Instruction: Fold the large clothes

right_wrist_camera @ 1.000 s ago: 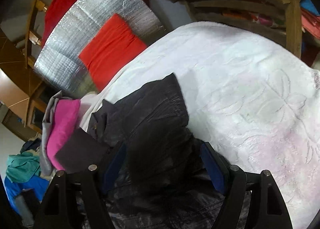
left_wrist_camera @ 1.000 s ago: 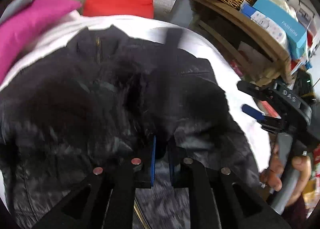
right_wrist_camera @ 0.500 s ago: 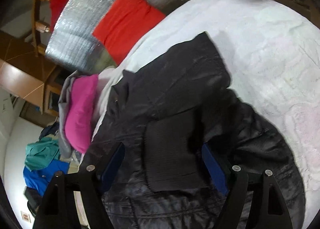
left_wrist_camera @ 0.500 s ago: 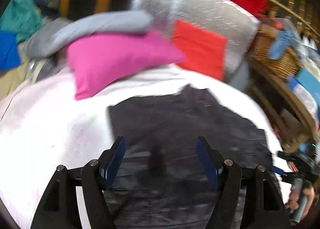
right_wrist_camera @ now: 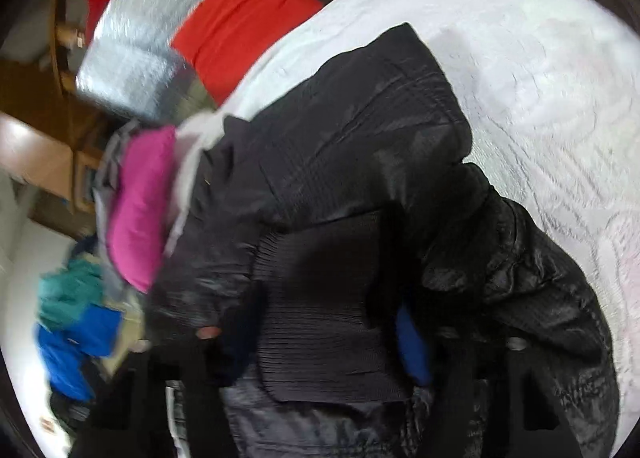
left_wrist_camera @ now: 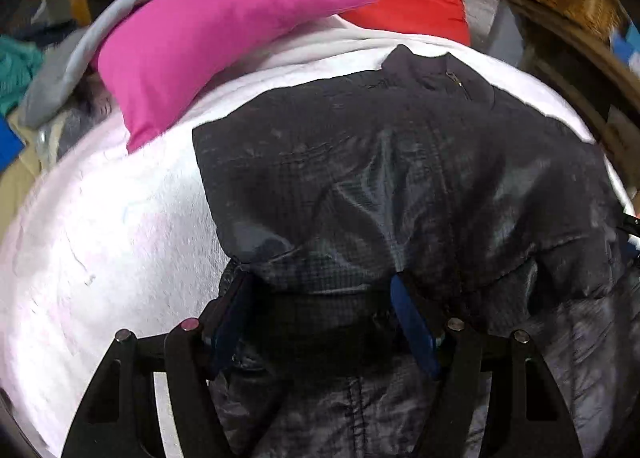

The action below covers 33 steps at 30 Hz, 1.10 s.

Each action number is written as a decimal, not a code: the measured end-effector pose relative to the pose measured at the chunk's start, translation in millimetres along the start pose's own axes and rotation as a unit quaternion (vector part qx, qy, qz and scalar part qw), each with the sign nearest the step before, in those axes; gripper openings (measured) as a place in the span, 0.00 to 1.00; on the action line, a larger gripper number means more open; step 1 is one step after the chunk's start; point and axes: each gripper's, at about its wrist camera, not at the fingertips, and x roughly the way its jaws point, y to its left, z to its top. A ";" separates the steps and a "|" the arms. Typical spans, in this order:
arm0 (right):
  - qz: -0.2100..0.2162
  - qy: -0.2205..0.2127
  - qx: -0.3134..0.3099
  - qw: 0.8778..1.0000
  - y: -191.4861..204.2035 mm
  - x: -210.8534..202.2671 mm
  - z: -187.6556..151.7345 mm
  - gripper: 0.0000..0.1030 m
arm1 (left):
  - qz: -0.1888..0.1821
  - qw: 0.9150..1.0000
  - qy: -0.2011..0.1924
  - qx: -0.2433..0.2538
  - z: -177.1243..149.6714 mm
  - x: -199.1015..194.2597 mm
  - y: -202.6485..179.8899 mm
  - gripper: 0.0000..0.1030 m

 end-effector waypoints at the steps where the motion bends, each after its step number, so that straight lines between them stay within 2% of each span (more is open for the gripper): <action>1: 0.005 -0.002 -0.005 1.000 2.9 -2.3 -2.4 0.20 | -0.002 1.000 -0.002 -0.001 -0.2 -2.5 0.3 0.70; 4: -0.020 -0.070 -0.051 0.996 19.6 -24.1 -8.1 0.15 | -0.016 1.000 -0.007 -0.022 -0.3 -9.8 6.8 0.70; 7: -0.055 -0.154 -0.092 0.982 37.8 -49.9 -7.8 0.15 | -0.032 0.998 -0.038 -0.039 1.3 -26.5 11.8 0.70; 8: -0.067 -0.182 -0.096 0.976 38.9 -58.1 -5.7 0.15 | -0.037 0.997 -0.052 -0.041 1.6 -33.5 11.6 0.70; 10: -0.082 -0.201 -0.079 0.973 30.4 -62.2 2.8 0.14 | -0.041 0.996 -0.071 -0.043 3.8 -40.9 11.3 0.70; 12: -0.102 -0.187 -0.055 0.976 11.8 -50.4 15.0 0.14 | -0.042 0.996 -0.065 -0.037 2.6 -38.3 8.4 0.70; 14: -0.125 -0.166 -0.040 0.977 -5.2 -36.0 21.3 0.15 | -0.033 0.999 -0.026 -0.026 -0.8 -21.2 4.2 0.70; 15: -0.123 -0.142 -0.029 0.982 -15.8 -26.3 25.8 0.18 | -0.027 0.999 -0.009 -0.022 -1.1 -11.5 0.7 0.70; 17: -0.091 -0.114 0.005 0.989 -31.9 -20.6 32.2 0.21 | -0.014 1.000 -0.001 -0.009 -5.1 -6.4 -3.8 0.70; 19: -0.042 -0.110 0.043 0.992 -41.3 -33.5 36.3 0.30 | -0.012 1.000 -0.005 -0.008 -3.5 -11.5 -4.7 0.70; 20: -0.018 -0.116 0.055 0.992 -45.0 -42.5 37.3 0.51 | -0.017 1.000 -0.011 -0.013 -3.1 -16.0 -3.1 0.70; 21: -0.002 -0.129 0.062 0.990 -46.6 -52.6 37.6 0.67 | -0.021 0.999 -0.018 -0.022 -2.6 -20.7 0.9 0.70; 22: 0.000 -0.155 0.066 0.986 -47.4 -65.7 36.0 0.89 | -0.023 0.999 -0.025 -0.030 -1.9 -25.1 6.1 0.70; 23: -0.006 -0.178 0.058 0.982 -47.2 -75.7 34.4 0.90 | -0.026 0.998 -0.037 -0.040 -1.6 -32.0 12.4 0.70; 25: -0.024 -0.174 0.035 0.984 -47.6 -77.0 36.9 0.90 | -0.028 0.997 -0.049 -0.053 -1.1 -39.9 23.9 0.70; 30: -0.030 -0.097 0.034 0.994 -61.1 -37.2 40.4 0.87 | -0.038 0.993 -0.044 -0.105 0.9 -33.2 61.8 0.70; 33: -0.049 -0.064 0.015 0.997 -58.2 -14.2 37.7 0.73 | -0.045 0.989 -0.025 -0.137 1.1 -22.3 78.8 0.70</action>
